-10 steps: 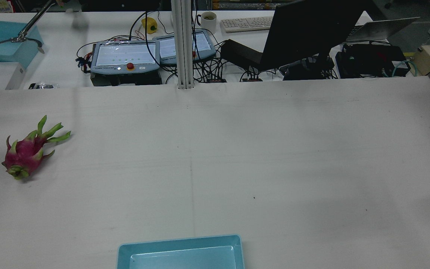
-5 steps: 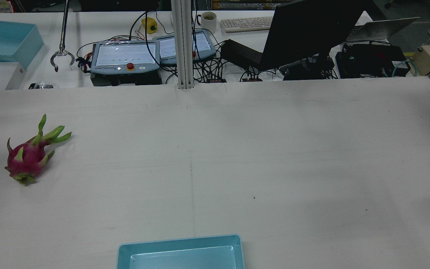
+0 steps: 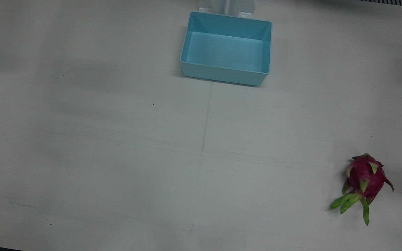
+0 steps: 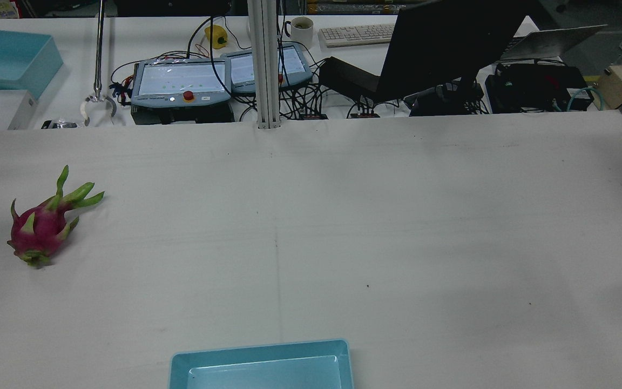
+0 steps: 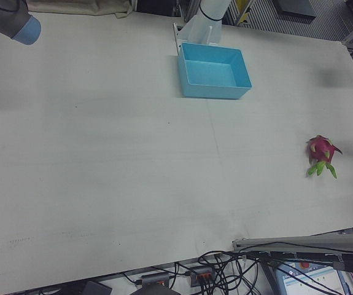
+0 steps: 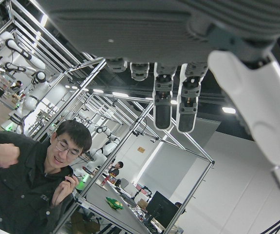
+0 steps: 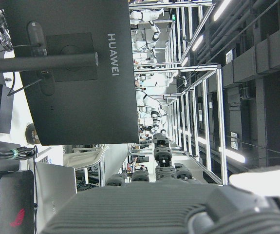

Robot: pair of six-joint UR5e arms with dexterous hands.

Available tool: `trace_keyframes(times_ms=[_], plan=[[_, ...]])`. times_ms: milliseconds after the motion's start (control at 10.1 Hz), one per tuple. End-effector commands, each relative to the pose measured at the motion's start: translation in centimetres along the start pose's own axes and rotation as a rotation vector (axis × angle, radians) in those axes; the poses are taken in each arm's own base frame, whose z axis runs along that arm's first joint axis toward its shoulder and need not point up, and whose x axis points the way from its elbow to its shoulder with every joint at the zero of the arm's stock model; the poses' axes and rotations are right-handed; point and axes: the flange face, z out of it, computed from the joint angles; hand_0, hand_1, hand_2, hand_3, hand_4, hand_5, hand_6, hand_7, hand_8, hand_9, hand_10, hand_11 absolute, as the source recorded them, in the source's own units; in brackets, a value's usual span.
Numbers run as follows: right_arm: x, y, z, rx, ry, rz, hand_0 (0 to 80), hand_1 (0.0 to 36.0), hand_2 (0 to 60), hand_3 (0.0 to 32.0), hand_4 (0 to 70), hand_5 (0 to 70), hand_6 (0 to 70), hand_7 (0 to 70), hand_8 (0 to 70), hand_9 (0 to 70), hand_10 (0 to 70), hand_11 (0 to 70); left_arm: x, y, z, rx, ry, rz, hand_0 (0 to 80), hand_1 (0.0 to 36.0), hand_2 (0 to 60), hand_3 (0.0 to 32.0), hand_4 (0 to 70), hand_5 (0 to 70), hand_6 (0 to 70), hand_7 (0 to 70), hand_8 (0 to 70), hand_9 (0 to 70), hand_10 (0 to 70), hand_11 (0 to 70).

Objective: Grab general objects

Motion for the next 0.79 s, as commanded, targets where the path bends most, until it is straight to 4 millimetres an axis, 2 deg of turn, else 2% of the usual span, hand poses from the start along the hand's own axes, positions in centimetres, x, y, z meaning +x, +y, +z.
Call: trace_keyframes(times_ms=[0, 99, 198, 397, 496, 595, 695], plan=[[0.0, 0.1, 0.0, -0.002, 0.000, 0.000, 0.0, 0.0, 0.0, 0.0, 0.0, 0.0, 0.0, 0.0, 0.0, 0.0, 0.0, 0.0, 0.6, 1.2, -12.0, 0.091, 0.013, 0.134, 49.9, 14.3, 7.1, 0.0, 22.7, 14.4, 22.4, 41.7, 4.5, 10.3, 0.9, 2.6], [0.0, 0.1, 0.0, -0.002, 0.000, 0.000, 0.0, 0.0, 0.0, 0.0, 0.0, 0.0, 0.0, 0.0, 0.0, 0.0, 0.0, 0.0, -0.4, 0.7, -13.7, 0.102, -0.018, 0.154, 48.6, 11.6, 6.7, 0.0, 27.5, 15.1, 28.5, 45.6, 9.1, 16.1, 4.5, 7.6], [0.0, 0.0, 0.0, 0.000, 0.000, 0.000, 0.0, 0.0, 0.0, 0.0, 0.0, 0.0, 0.0, 0.0, 0.0, 0.0, 0.0, 0.0, -1.0, 0.4, -14.9, 0.108, -0.038, 0.165, 48.2, 9.8, 5.3, 0.0, 30.3, 16.0, 31.4, 47.6, 11.2, 18.7, 5.8, 9.3], [0.0, 0.1, 0.0, -0.002, 0.000, 0.000, 0.0, 0.0, 0.0, 0.0, 0.0, 0.0, 0.0, 0.0, 0.0, 0.0, 0.0, 0.0, -1.4, 0.9, -15.2, 0.063, -0.079, 0.242, 47.9, 9.4, 2.6, 0.0, 25.9, 14.9, 27.8, 44.7, 8.5, 15.4, 4.2, 7.0], [0.0, 0.1, 0.0, -0.002, 0.000, 0.000, 0.0, 0.0, 0.0, 0.0, 0.0, 0.0, 0.0, 0.0, 0.0, 0.0, 0.0, 0.0, -1.5, 1.6, -14.9, 0.029, -0.089, 0.290, 48.3, 10.4, 2.4, 0.0, 23.4, 14.7, 24.7, 42.7, 5.8, 12.0, 2.4, 4.5], [0.0, 0.1, 0.0, -0.002, 0.000, 0.000, 0.0, 0.0, 0.0, 0.0, 0.0, 0.0, 0.0, 0.0, 0.0, 0.0, 0.0, 0.0, -1.9, 3.0, -14.3, -0.012, -0.095, 0.311, 49.3, 13.9, 4.7, 0.0, 17.4, 11.2, 16.6, 35.0, 2.3, 5.7, 0.0, 0.0], [0.0, 0.1, 0.0, -0.002, 0.000, 0.000, 0.0, 0.0, 0.0, 0.0, 0.0, 0.0, 0.0, 0.0, 0.0, 0.0, 0.0, 0.0, -2.9, 5.0, -13.5, -0.052, -0.101, 0.328, 50.8, 18.2, 9.8, 0.0, 11.8, 7.5, 9.5, 27.8, 0.9, 4.1, 0.0, 0.0]])
